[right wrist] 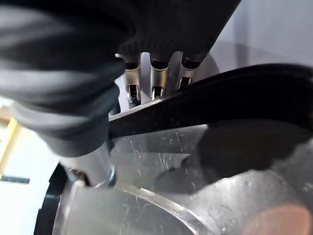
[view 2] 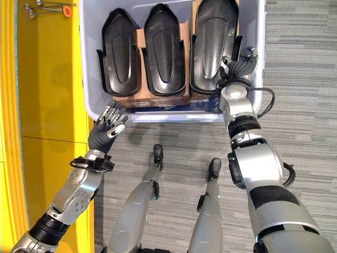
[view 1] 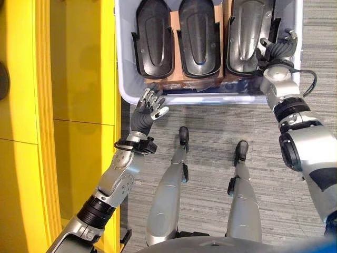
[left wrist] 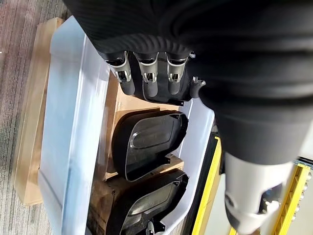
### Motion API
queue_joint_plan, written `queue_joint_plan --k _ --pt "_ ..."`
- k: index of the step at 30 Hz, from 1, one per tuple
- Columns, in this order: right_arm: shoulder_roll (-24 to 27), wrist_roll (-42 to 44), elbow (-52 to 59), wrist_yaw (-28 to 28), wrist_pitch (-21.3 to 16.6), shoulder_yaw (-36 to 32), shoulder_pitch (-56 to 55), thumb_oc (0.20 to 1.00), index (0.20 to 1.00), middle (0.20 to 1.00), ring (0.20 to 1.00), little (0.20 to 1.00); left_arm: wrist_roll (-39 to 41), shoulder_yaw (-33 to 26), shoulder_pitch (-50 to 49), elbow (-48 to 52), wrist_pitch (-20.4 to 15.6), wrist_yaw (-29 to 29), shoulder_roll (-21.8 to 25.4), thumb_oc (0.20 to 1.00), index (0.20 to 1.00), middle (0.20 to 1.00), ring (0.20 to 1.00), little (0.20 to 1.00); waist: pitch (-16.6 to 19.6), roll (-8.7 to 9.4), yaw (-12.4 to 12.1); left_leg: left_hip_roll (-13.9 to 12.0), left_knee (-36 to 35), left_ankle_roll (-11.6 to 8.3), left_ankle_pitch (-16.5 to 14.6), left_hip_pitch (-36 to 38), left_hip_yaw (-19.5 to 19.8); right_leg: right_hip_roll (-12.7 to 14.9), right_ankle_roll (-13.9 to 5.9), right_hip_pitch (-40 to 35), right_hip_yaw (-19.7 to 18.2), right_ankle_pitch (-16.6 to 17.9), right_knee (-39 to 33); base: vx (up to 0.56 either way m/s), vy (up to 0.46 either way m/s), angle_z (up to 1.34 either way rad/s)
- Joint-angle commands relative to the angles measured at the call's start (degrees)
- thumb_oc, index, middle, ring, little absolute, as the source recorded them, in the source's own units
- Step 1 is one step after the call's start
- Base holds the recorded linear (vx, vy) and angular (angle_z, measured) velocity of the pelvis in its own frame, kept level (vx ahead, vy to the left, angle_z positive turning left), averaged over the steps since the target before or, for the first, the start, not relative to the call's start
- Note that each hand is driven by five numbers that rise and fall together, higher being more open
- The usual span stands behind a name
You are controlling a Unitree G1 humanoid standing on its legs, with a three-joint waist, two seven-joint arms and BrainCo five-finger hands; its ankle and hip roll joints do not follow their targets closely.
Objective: Move parts from the plastic box to the shelf.
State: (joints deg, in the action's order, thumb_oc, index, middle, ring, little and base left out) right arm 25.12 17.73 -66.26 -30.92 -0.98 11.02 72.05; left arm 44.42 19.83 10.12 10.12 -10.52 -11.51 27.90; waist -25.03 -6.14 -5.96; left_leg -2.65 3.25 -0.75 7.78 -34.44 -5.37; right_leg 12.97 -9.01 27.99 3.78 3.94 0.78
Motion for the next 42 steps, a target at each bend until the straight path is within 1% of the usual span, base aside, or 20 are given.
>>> queue_joint_plan --k 1,7,8,9,10,12,13,14,15,16,17,21,22,26,30,32,35,37,38,42 --pt "4.65 -1.73 -1.05 2.21 2.71 4.03 0.42 0.200 0.200 0.200 0.200 0.200 0.76 -1.13 0.76 7.48 -3.25 0.97 0.93 1.000 1.000 1.000 1.000 1.000 -1.20 -0.30 -0.78 -1.65 2.10 -2.56 -3.35 2.67 1.97 -0.62 2.15 5.82 -5.22 3.82 6.18 0.00 0.000 0.00" --pt "4.14 -9.88 2.47 2.88 4.47 9.09 -0.23 0.200 0.200 0.200 0.200 0.200 0.23 -1.74 0.94 7.33 -3.48 0.34 0.39 1.000 1.000 1.000 1.000 1.000 -1.33 0.94 0.09 -1.68 2.25 -2.50 -3.46 2.85 1.95 -0.92 2.30 5.56 -5.15 3.96 6.12 0.00 0.000 0.00" --pt "4.45 -12.44 3.23 3.08 5.11 10.16 -0.70 0.200 0.200 0.200 0.200 0.200 0.13 -1.80 0.93 7.43 -3.46 0.39 0.09 1.000 1.000 1.000 1.000 1.000 -1.04 1.48 0.34 -1.74 2.21 -2.52 -3.52 3.35 2.08 -0.96 2.28 4.98 -5.14 4.01 5.99 0.00 0.000 0.00" --pt "4.45 -12.44 3.24 3.08 5.11 10.16 -0.71 0.200 0.200 0.200 0.200 0.200 0.13 -1.80 0.92 7.44 -3.46 0.39 0.09 1.000 1.000 1.000 1.000 1.000 -1.04 1.48 0.35 -1.74 2.20 -2.52 -3.52 3.36 2.09 -0.96 2.28 4.96 -5.14 4.01 5.98 0.00 -0.004 0.05" --pt "4.79 -14.37 3.87 3.26 5.57 10.92 -1.17 0.200 0.200 0.200 0.200 0.200 0.10 -1.75 0.93 7.45 -3.49 0.50 0.04 1.000 1.000 1.000 1.000 1.000 -0.64 2.00 0.43 -1.71 2.15 -2.47 -3.59 3.95 2.31 -0.99 2.30 4.06 -4.90 4.06 5.80 -0.01 -0.006 0.04" --pt "4.97 -14.94 4.08 3.50 5.75 11.12 -1.22 0.200 0.200 0.200 0.200 0.200 0.11 -1.77 0.94 7.48 -3.47 0.68 0.08 1.000 1.000 1.000 1.000 1.000 -0.45 2.23 0.50 -1.76 2.00 -2.48 -3.33 4.16 2.34 -0.95 2.29 3.81 -4.87 4.33 5.62 0.00 -0.005 0.02" --pt "5.60 -15.13 3.51 3.80 5.71 11.29 -1.14 0.200 0.200 0.200 0.200 0.200 0.16 -1.42 1.00 7.17 -3.44 1.15 0.30 1.000 1.000 1.000 1.000 1.000 -0.18 2.67 0.49 -1.93 1.83 -2.52 -3.56 5.35 2.51 -0.94 2.28 2.31 -4.65 3.92 5.42 0.00 0.000 0.00" --pt "5.60 -15.13 3.50 3.81 5.70 11.30 -1.08 0.200 0.200 0.200 0.200 0.200 0.16 -1.45 1.05 7.16 -3.44 1.15 0.30 1.000 1.000 1.000 1.000 1.000 -0.14 2.71 0.50 -1.90 1.72 -2.51 -3.30 5.22 2.49 -0.92 2.29 2.44 -4.68 4.18 5.27 0.02 -0.017 0.03" --pt "6.03 -15.16 3.68 3.86 5.48 11.66 -0.81 0.200 0.200 0.200 0.200 0.200 0.23 -1.33 1.31 6.69 -3.34 1.47 0.46 1.000 1.000 1.000 1.000 1.000 0.28 3.38 0.53 -2.14 1.30 -2.59 -3.25 6.55 2.74 -0.94 2.22 0.92 -4.35 4.25 4.82 0.00 0.000 0.00" --pt "6.03 -15.16 3.67 3.86 5.48 11.67 -0.81 0.200 0.200 0.200 0.200 0.200 0.23 -1.33 1.31 6.69 -3.34 1.47 0.46 1.000 1.000 1.000 1.000 1.000 0.32 3.39 0.52 -2.13 1.28 -2.59 -3.22 6.51 2.74 -0.94 2.22 0.96 -4.36 4.27 4.79 0.03 -0.022 0.04" --pt "6.72 -15.25 5.95 3.98 5.03 12.08 -0.84 0.200 0.200 0.200 0.200 0.200 0.17 -1.53 1.18 6.16 -3.23 1.95 0.49 1.000 1.000 1.000 1.000 1.000 0.88 4.01 0.66 -2.40 0.99 -2.66 -3.28 7.76 2.84 -1.09 2.21 -0.28 -4.20 4.22 4.62 0.03 -0.013 0.01" --pt "7.55 -15.54 12.63 3.61 4.49 11.92 -1.50 0.200 0.200 0.200 0.200 0.200 -0.03 -1.65 1.00 5.62 -3.16 2.19 0.57 1.000 1.000 1.000 1.000 1.000 1.75 4.91 0.97 -2.79 0.81 -2.73 -3.47 9.57 2.94 -1.36 2.28 -2.05 -4.17 3.94 4.38 0.02 -0.007 0.00" --pt "7.56 -15.57 12.73 3.60 4.54 11.87 -1.59 0.200 0.200 0.200 0.200 0.200 -0.04 -1.63 0.97 5.63 -3.15 2.19 0.58 1.000 1.000 1.000 1.000 1.000 1.74 4.91 0.96 -2.79 0.79 -2.73 -3.47 9.63 2.94 -1.36 2.28 -2.11 -4.17 3.94 4.36 0.00 0.000 0.00" --pt "8.09 -15.92 21.53 3.00 3.95 10.53 -3.92 0.200 0.200 0.200 0.200 0.200 -0.06 -2.40 -0.01 5.42 -2.81 2.35 0.94 1.000 1.000 1.000 1.000 1.000 2.86 5.84 1.30 -3.30 0.30 -2.82 -3.73 11.86 2.90 -1.38 2.28 -4.22 -3.99 3.73 3.85 0.04 -0.016 -0.01" --pt "7.49 -15.09 28.18 2.63 3.03 8.11 -6.77 0.200 0.200 0.200 0.200 0.200 0.32 -2.82 -1.42 5.26 -2.29 2.98 1.21 1.000 1.000 1.000 1.000 1.000 3.93 6.46 1.49 -3.78 -0.17 -2.85 -3.89 14.03 3.10 -1.49 2.26 -6.26 -3.77 3.39 3.34 0.05 -0.034 0.02" --pt "6.43 -13.92 35.96 2.73 1.49 5.55 -11.20 0.200 0.200 0.200 0.200 0.200 0.49 -4.04 -3.10 4.68 -1.61 3.32 1.29 1.000 1.000 1.000 1.000 1.000 5.21 7.21 1.70 -4.28 -0.89 -2.94 -3.90 16.41 3.06 -1.48 2.23 -8.70 -3.38 3.13 2.52 0.08 -0.054 0.08" --pt "4.63 -14.07 43.40 3.59 0.20 3.10 -17.48 0.200 0.200 0.200 0.200 0.200 0.51 -5.33 -5.59 4.45 -0.68 4.27 1.29 1.000 1.000 1.000 1.000 1.000 6.97 7.90 1.84 -4.68 -2.81 -3.08 -3.52 19.64 3.21 -1.42 2.01 -11.93 -2.72 2.92 1.02 0.09 -0.049 -0.01" --pt "3.66 -14.15 45.97 4.31 -0.34 2.58 -19.83 0.200 0.200 0.200 0.200 0.200 0.52 -5.79 -6.55 4.29 -0.36 4.63 1.18 1.000 1.000 1.000 1.000 1.000 7.69 7.98 1.96 -4.70 -3.49 -3.08 -3.36 20.87 3.25 -1.62 1.95 -12.97 -2.29 2.76 0.70 0.06 -0.034 0.01" --pt "2.27 -14.05 49.13 4.96 -1.11 1.71 -23.45 0.200 0.200 0.200 0.200 0.200 0.33 -6.38 -7.59 4.10 -0.10 4.98 0.85 1.000 1.000 1.000 1.000 1.000 8.68 8.12 1.99 -4.88 -4.28 -3.25 -3.12 22.31 3.12 -1.79 1.86 -14.40 -1.98 2.53 0.27 0.04 -0.024 0.04" --pt "-0.12 -13.93 53.79 6.20 -2.14 0.73 -28.87 0.200 0.200 0.200 0.200 0.200 -0.24 -7.20 -9.15 3.78 0.46 5.59 0.40 1.000 1.000 1.000 1.000 1.000 10.36 8.10 2.12 -5.21 -5.59 -3.39 -2.86 24.76 2.98 -2.09 1.73 -16.34 -1.61 2.21 -0.19 0.05 -0.023 -0.01"
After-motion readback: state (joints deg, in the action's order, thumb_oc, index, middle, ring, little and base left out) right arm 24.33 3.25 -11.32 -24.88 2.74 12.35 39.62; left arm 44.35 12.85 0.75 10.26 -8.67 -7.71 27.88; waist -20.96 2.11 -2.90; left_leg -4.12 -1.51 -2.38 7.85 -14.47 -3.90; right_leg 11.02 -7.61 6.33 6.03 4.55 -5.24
